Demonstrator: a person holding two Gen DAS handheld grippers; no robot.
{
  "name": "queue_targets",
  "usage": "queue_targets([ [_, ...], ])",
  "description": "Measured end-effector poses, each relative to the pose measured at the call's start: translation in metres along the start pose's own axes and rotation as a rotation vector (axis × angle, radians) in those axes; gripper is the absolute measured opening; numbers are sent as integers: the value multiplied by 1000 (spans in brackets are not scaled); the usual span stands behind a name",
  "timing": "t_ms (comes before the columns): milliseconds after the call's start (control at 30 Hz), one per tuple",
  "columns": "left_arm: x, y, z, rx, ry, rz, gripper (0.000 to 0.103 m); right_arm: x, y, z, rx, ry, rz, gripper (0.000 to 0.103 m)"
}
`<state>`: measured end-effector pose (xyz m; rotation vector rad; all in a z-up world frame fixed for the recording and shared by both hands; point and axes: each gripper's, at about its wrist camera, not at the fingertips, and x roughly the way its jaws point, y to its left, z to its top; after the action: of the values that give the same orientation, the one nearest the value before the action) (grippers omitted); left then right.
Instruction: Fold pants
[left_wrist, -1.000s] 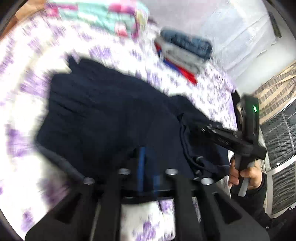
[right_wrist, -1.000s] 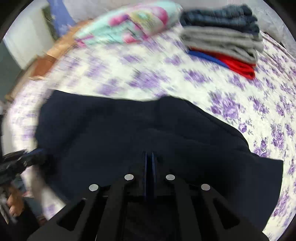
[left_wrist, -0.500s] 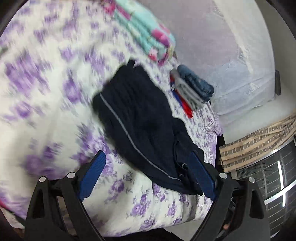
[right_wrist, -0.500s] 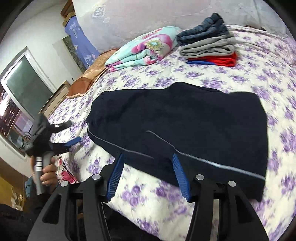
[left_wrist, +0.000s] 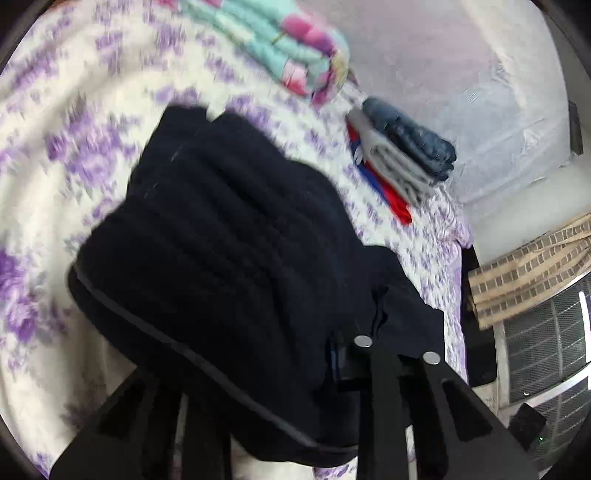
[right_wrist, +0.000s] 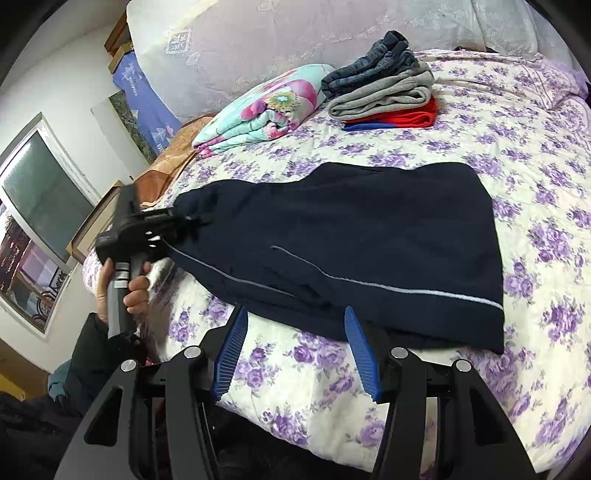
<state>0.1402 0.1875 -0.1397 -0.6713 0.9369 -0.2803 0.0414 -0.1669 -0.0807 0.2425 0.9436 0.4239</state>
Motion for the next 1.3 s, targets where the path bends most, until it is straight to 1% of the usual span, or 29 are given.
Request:
queue_targets([
  [67, -8, -21, -10, 114, -61, 81, 22, 5, -3, -1, 19, 14, -7, 55],
  [100, -11, -30, -15, 155, -84, 105, 22, 11, -5, 0, 32, 29, -12, 55],
  [167, -16, -39, -20, 203, -107, 126, 22, 21, -4, 4, 31, 53, -13, 55],
  [267, -21, -42, -21, 228, -108, 130, 22, 37, 10, 16, -23, 78, -9, 55],
  [333, -23, -42, -21, 242, -104, 133, 22, 53, 25, 36, -93, 94, 6, 55],
  [400, -24, -40, -21, 252, -101, 132, 22, 67, 37, 54, -134, 105, 18, 54],
  [433, -23, -41, -20, 251, -98, 131, 22, 80, 45, 68, -166, 110, 23, 48],
  [467, -21, -42, -20, 248, -95, 130, 22, 91, 52, 78, -190, 121, 22, 45],
  [533, -23, -41, -21, 245, -90, 127, 22, 122, 62, 96, -220, 166, 24, 31],
  [567, -23, -40, -20, 246, -87, 127, 22, 140, 66, 103, -230, 197, 24, 29],
  [600, -23, -41, -20, 246, -85, 128, 22, 158, 68, 108, -233, 228, 7, 25],
  [667, -24, -41, -20, 247, -83, 128, 22, 185, 64, 110, -210, 275, -38, 24],
  [733, -24, -41, -20, 249, -80, 128, 21, 210, 55, 105, -157, 325, -36, 24],
  [800, -22, -44, -20, 262, -73, 139, 21, 217, 52, 102, -133, 307, -26, 24],
  [867, -23, -47, -19, 273, -78, 149, 21, 211, 50, 102, -111, 302, -9, 24],
  [933, -24, -50, -17, 276, -79, 148, 21, 195, 42, 104, -65, 295, 41, 25],
  [967, -25, -53, -18, 282, -80, 152, 21, 182, 38, 105, -52, 270, 59, 25],
  [1033, -27, -58, -20, 298, -83, 167, 21, 140, 25, 105, -32, 174, 83, 25],
  [1067, -28, -63, -22, 314, -87, 178, 21, 122, 16, 104, -16, 135, 81, 26],
  [1133, -29, -70, -24, 336, -90, 198, 21, 82, -12, 95, 40, 54, 54, 32],
  [1167, -29, -74, -24, 343, -91, 208, 21, 67, -24, 91, 70, 20, 43, 33],
  [1267, -25, -92, -24, 376, -87, 255, 21, 21, -68, 66, 194, -51, 20, 35],
  [1300, -24, -99, -24, 386, -87, 267, 21, 13, -79, 62, 217, -68, 19, 35],
])
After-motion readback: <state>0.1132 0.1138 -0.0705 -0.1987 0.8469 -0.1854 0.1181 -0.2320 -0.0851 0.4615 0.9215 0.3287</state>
